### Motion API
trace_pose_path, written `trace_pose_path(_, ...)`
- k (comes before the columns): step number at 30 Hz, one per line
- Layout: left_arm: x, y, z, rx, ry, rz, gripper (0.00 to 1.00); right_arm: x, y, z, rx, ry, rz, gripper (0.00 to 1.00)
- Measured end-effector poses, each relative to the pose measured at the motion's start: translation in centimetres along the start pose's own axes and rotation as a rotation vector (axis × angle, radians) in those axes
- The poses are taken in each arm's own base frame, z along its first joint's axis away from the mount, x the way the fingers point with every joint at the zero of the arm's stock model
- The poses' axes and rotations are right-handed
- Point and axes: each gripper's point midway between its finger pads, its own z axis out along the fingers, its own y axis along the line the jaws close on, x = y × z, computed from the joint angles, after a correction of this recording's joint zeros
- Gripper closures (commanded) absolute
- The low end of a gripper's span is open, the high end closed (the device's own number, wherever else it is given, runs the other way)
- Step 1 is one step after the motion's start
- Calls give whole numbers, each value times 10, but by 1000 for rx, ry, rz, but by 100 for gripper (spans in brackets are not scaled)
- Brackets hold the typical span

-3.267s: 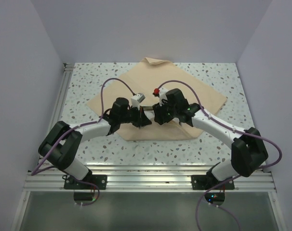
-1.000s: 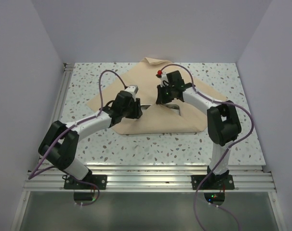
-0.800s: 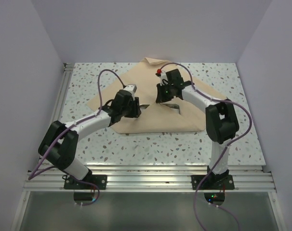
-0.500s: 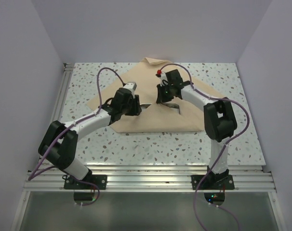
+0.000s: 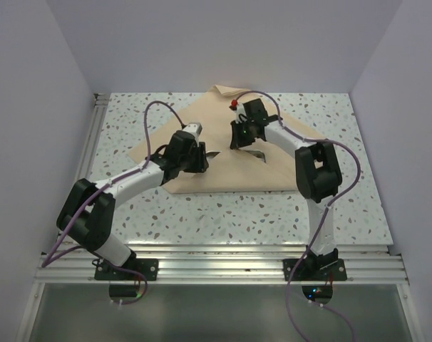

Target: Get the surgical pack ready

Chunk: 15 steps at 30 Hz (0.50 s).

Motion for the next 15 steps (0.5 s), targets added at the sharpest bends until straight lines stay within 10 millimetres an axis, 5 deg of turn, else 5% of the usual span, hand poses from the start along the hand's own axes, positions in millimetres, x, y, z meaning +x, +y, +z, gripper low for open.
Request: trace_pose_path(15, -9, 16, -8, -16, -4, -37, 52, 5, -4, 13, -144, 70, 68, 100)
